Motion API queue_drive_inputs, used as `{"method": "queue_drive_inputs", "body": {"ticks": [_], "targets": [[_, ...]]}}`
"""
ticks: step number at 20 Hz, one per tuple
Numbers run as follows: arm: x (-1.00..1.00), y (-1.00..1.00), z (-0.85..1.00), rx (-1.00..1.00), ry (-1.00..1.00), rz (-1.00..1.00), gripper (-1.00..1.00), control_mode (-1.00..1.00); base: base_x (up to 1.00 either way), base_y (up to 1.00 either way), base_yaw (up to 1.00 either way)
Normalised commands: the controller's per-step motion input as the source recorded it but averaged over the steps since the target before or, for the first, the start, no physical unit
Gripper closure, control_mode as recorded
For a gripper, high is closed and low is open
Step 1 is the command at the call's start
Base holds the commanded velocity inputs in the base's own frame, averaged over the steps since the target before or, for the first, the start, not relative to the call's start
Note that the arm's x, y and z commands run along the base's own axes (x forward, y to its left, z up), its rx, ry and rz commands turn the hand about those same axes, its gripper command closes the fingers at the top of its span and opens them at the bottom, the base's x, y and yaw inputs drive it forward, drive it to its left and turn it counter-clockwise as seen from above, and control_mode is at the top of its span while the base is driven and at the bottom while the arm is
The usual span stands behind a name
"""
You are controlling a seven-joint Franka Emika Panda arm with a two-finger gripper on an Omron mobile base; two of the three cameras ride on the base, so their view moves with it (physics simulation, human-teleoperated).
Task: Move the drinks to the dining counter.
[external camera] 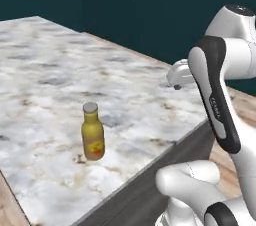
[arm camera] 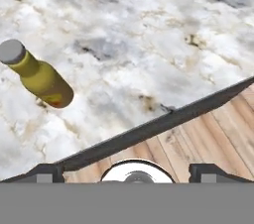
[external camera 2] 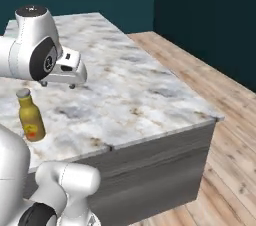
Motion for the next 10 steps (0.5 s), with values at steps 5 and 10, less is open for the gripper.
{"method": "queue_drive_inputs", "body": {"ticks": [5, 10], "targets": [[0.0, 0.0, 0.0, 0.0, 0.0, 0.0, -1.0, 1.0, 0.0, 0.0, -1.0], [0.0, 0.0, 0.0, 0.0, 0.0, 0.0, -1.0, 1.0, 0.0, 0.0, -1.0]]}}
